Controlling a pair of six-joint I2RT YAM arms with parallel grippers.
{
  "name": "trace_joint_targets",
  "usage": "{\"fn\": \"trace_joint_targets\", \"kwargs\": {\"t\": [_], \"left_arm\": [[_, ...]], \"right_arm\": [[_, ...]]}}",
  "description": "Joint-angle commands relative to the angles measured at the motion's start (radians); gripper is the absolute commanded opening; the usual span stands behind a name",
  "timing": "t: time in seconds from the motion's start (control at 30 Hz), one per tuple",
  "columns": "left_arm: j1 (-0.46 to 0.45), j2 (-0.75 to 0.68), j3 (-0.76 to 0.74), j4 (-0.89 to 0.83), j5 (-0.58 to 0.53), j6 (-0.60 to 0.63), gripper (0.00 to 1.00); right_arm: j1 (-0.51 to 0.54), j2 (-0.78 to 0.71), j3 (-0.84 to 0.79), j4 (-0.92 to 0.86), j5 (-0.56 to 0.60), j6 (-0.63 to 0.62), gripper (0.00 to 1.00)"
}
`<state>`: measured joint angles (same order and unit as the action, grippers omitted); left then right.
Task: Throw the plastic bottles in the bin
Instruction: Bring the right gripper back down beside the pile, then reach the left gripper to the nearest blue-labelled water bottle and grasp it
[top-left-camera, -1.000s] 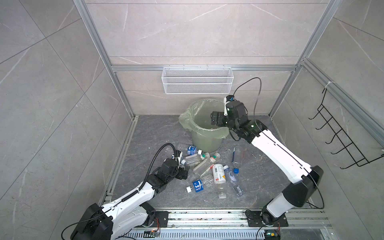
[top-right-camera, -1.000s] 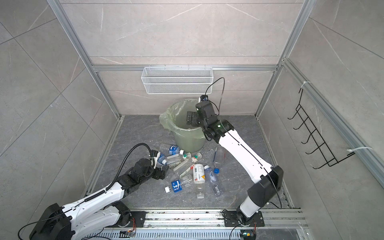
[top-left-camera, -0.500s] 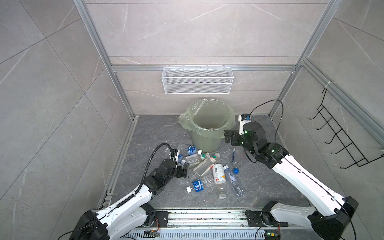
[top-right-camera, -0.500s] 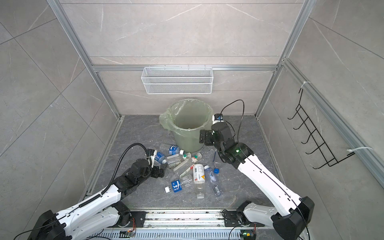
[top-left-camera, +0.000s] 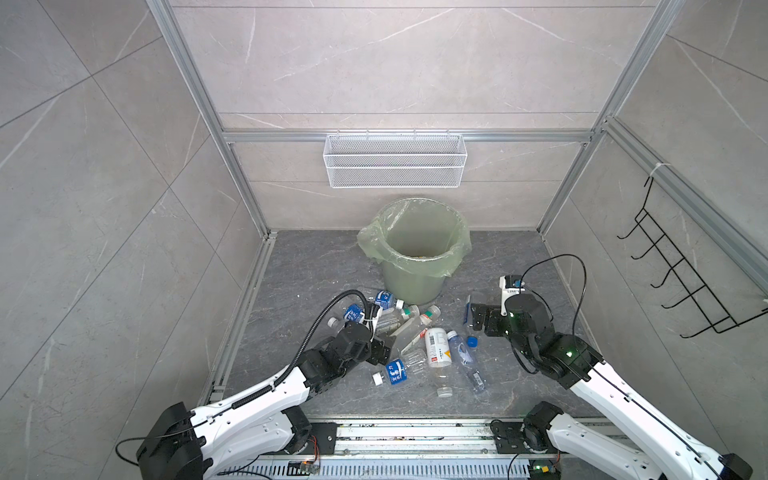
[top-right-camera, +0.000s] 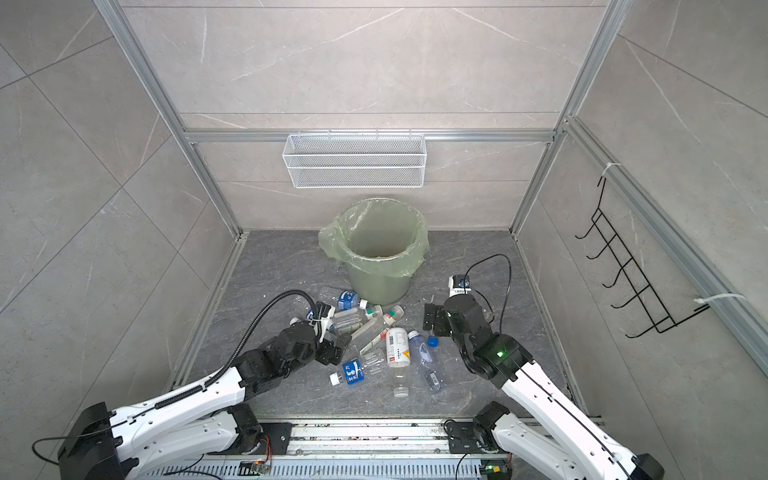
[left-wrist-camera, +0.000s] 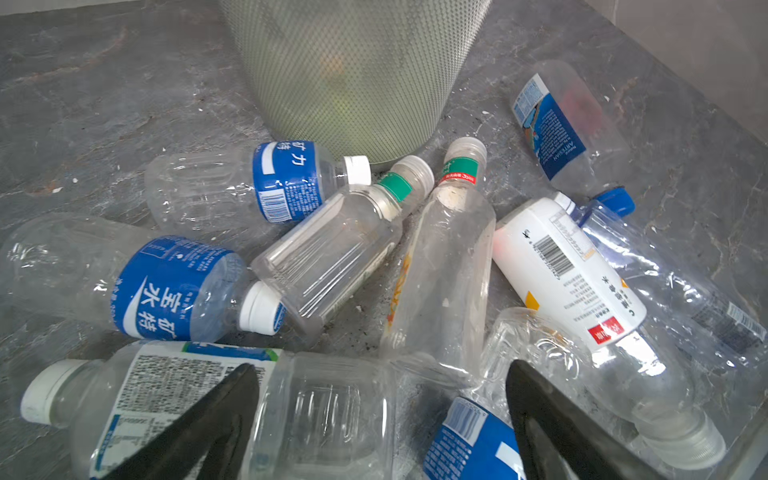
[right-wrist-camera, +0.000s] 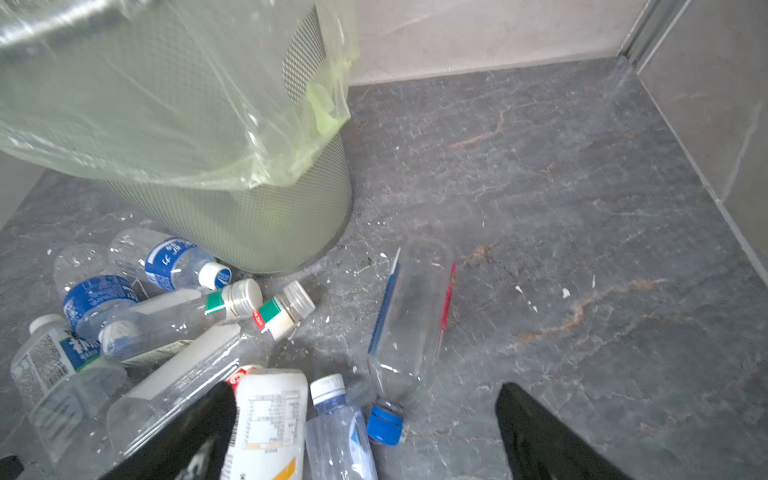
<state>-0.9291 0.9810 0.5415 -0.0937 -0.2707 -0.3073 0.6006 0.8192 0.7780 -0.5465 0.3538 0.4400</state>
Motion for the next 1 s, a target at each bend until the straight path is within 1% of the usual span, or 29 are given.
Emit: {"fn": "trace_joint_targets", "kwargs": {"t": [0.0, 0.1, 0.23, 0.3, 0.37, 0.57, 0.67, 0.77, 0.87, 0.97], "left_arm": [[-0.033, 0.036, 0.066, -0.047, -0.073, -0.045, 0.94], [-0.037, 0.067, 0.101, -0.090, -0.090, -0.061, 0.94], [-0.042, 0.099, 0.127, -0.116, -0.070, -0.099, 0.94], [-0.059, 0.109, 0.127, -0.112, -0.068, -0.107, 0.94], [-0.078, 0.116, 0.128, -0.105, -0.056, -0.089, 0.94], [-0.153, 0.125, 0.138, -0.119, 0.022, -0.005, 0.85], [-0.166, 0.129, 0.139, -0.151, 0.063, 0.010, 0.84], [-0.174, 0.146, 0.138, -0.180, 0.090, 0.021, 0.84], [-0.187, 0.161, 0.136, -0.187, 0.114, 0.034, 0.83], [-0.192, 0.185, 0.138, -0.193, 0.126, 0.051, 0.83]], "right_arm": [[-0.001, -0.037, -0.072, -0.050, 0.013, 0.052, 0.98], [0.000, -0.077, -0.128, -0.056, 0.012, 0.080, 0.98], [-0.001, -0.102, -0.178, -0.071, 0.032, 0.109, 0.98], [-0.001, -0.110, -0.202, -0.056, 0.016, 0.125, 0.98], [0.000, -0.107, -0.224, -0.042, 0.017, 0.139, 0.98], [0.000, -0.096, -0.289, 0.016, 0.004, 0.164, 0.98], [-0.001, -0.108, -0.295, 0.025, 0.009, 0.163, 0.99], [-0.001, -0.127, -0.307, 0.040, -0.018, 0.152, 0.99], [-0.001, -0.186, -0.333, 0.061, -0.049, 0.140, 0.99], [-0.001, -0.230, -0.353, 0.067, -0.051, 0.141, 0.99]]}}
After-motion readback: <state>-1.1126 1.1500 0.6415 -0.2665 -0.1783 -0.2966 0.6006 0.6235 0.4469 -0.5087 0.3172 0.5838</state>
